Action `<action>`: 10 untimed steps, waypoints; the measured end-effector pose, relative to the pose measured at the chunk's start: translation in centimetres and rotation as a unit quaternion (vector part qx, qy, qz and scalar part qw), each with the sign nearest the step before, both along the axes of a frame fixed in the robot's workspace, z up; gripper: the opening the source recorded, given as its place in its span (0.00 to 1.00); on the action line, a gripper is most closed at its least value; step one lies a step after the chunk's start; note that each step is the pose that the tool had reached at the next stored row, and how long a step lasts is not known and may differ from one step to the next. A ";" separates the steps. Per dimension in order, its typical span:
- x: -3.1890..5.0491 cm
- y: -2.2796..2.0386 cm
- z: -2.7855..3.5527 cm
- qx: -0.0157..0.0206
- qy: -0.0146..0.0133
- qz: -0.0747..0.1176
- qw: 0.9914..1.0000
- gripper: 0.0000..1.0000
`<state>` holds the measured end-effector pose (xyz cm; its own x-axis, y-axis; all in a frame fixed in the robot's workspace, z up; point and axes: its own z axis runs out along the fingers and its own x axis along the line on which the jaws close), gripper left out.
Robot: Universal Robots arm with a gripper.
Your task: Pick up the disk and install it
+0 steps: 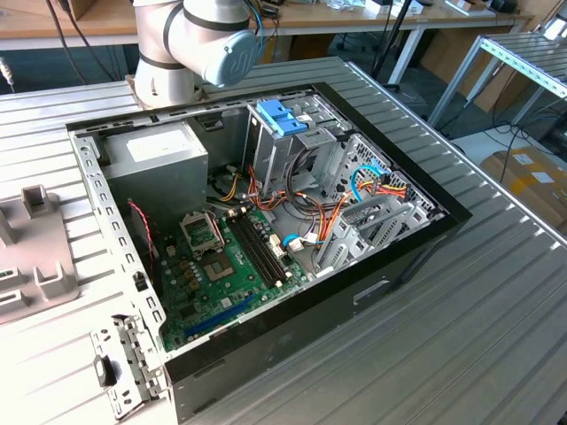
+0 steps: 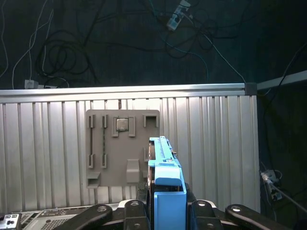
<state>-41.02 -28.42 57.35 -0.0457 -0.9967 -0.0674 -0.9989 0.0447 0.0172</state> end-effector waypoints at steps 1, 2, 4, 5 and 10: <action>0.06 -0.02 -0.01 0.000 0.000 0.000 1.000 0.37; 0.11 -0.03 -0.01 0.000 0.000 0.000 1.000 0.37; 0.22 -0.06 -0.02 0.000 0.000 0.000 1.000 0.37; 0.27 -0.07 -0.02 0.000 0.000 0.000 1.000 0.37; 0.51 -0.15 -0.04 0.000 0.000 0.000 1.000 0.37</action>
<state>-40.50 -28.56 57.31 -0.0457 -0.9967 -0.0675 -0.9989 0.0446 0.0172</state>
